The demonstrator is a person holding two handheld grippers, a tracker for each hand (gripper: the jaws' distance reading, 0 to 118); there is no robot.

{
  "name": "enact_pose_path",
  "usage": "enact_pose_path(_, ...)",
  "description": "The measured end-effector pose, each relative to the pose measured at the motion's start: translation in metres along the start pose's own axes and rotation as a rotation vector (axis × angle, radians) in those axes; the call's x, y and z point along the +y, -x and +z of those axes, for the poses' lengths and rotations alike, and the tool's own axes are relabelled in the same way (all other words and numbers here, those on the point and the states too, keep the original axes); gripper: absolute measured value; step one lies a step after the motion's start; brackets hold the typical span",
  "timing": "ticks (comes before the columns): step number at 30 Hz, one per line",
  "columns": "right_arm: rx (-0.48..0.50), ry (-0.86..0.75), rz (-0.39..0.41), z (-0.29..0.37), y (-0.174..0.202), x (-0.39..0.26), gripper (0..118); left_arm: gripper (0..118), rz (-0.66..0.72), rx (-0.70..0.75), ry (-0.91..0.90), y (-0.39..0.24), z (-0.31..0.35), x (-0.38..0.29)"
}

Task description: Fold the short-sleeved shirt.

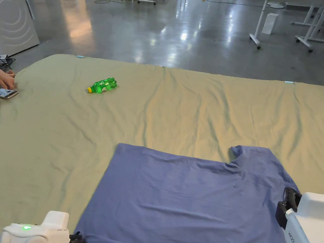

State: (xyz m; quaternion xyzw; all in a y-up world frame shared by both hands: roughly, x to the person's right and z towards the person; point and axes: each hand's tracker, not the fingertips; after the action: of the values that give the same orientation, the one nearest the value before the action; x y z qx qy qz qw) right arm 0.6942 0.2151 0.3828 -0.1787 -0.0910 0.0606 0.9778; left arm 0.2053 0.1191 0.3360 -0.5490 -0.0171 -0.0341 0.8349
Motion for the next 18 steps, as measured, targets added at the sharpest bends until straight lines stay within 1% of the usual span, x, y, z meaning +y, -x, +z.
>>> enact_pose_path(2,-0.001,0.011,-0.001,0.0,0.0,-0.003,0,43,-0.015,0.009,0.003,-0.008,-0.002,0.002)
enact_pose_path(5,0.001,0.025,-0.005,0.003,-0.002,-0.008,0,35,-0.045,-0.009,0.004,-0.014,-0.004,0.002)
enact_pose_path(6,0.003,0.029,-0.003,0.005,-0.002,-0.007,0,22,-0.063,-0.023,0.004,-0.016,-0.005,0.001)
enact_pose_path(9,0.006,0.052,0.0,0.01,-0.01,-0.008,0,9,-0.074,-0.028,0.004,-0.02,0.001,0.001)
enact_pose_path(10,0.01,0.068,0.003,0.015,-0.013,-0.007,0,8,-0.056,-0.045,0.007,-0.018,0.002,0.002)
enact_pose_path(14,0.019,0.138,0.026,0.023,-0.037,-0.012,0,8,-0.063,-0.049,-0.006,-0.012,0.01,0.0)
enact_pose_path(16,0.025,0.227,0.035,0.028,-0.052,-0.017,1,8,-0.049,-0.056,-0.025,-0.015,0.021,-0.001)
enact_pose_path(17,0.009,0.297,0.008,0.03,-0.059,-0.022,2,8,-0.044,-0.06,-0.03,-0.014,0.024,-0.001)
enact_pose_path(18,0.007,0.32,0.015,0.032,-0.066,-0.026,13,8,-0.042,-0.065,-0.033,-0.013,0.027,0.0)
